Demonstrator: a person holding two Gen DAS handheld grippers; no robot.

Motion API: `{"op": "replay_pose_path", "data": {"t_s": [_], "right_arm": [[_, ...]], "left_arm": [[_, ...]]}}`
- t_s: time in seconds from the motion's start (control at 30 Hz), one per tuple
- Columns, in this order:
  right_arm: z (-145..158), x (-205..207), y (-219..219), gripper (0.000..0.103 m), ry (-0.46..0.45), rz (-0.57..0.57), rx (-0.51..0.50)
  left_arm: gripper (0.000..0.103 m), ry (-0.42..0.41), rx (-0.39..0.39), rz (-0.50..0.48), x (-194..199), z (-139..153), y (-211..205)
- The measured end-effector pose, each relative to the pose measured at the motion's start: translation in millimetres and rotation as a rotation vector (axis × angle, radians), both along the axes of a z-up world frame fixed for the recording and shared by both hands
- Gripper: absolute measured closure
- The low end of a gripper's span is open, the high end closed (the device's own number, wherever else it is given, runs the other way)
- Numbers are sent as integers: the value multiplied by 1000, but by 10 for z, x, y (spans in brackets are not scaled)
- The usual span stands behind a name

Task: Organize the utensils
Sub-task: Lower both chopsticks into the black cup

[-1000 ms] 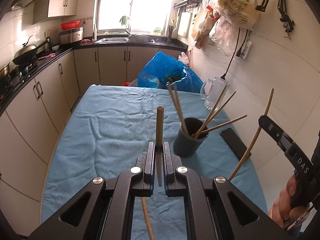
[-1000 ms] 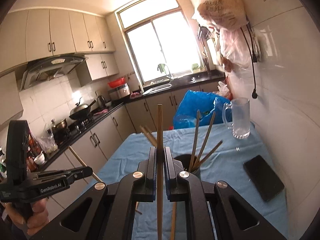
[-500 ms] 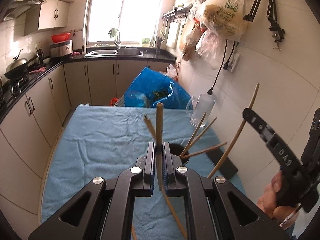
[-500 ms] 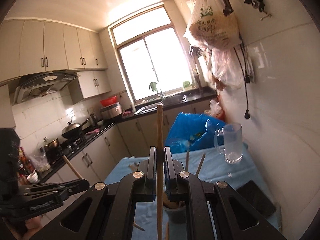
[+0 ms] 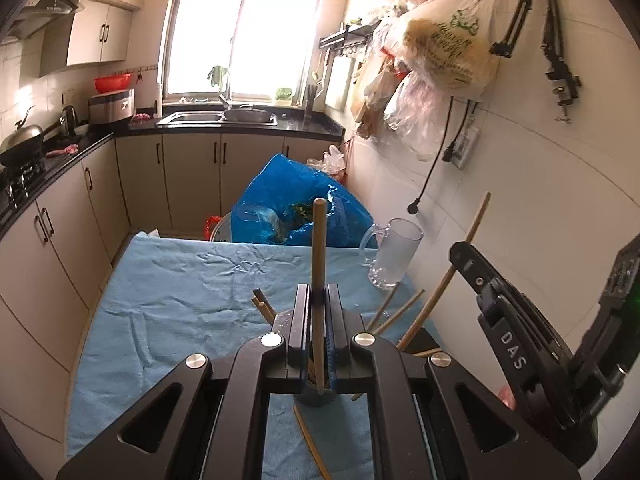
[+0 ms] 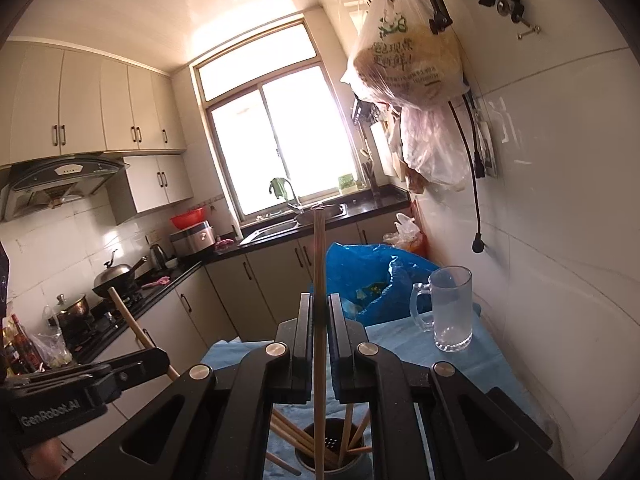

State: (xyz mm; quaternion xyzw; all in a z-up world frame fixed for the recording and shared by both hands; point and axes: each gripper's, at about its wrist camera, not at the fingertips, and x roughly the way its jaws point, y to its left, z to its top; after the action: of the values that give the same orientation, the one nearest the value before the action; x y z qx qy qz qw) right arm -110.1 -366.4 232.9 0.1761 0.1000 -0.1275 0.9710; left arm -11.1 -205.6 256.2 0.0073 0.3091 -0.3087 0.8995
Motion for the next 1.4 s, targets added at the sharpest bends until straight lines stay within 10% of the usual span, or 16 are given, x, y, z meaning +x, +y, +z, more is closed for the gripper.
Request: {"op": "replay_pose_path", "data": {"t_s": [1.4], "right_arm": [[-540,430,-14,95,133,8,-51]], "left_arm": [[96,124,19,12,352,-652,56]]}}
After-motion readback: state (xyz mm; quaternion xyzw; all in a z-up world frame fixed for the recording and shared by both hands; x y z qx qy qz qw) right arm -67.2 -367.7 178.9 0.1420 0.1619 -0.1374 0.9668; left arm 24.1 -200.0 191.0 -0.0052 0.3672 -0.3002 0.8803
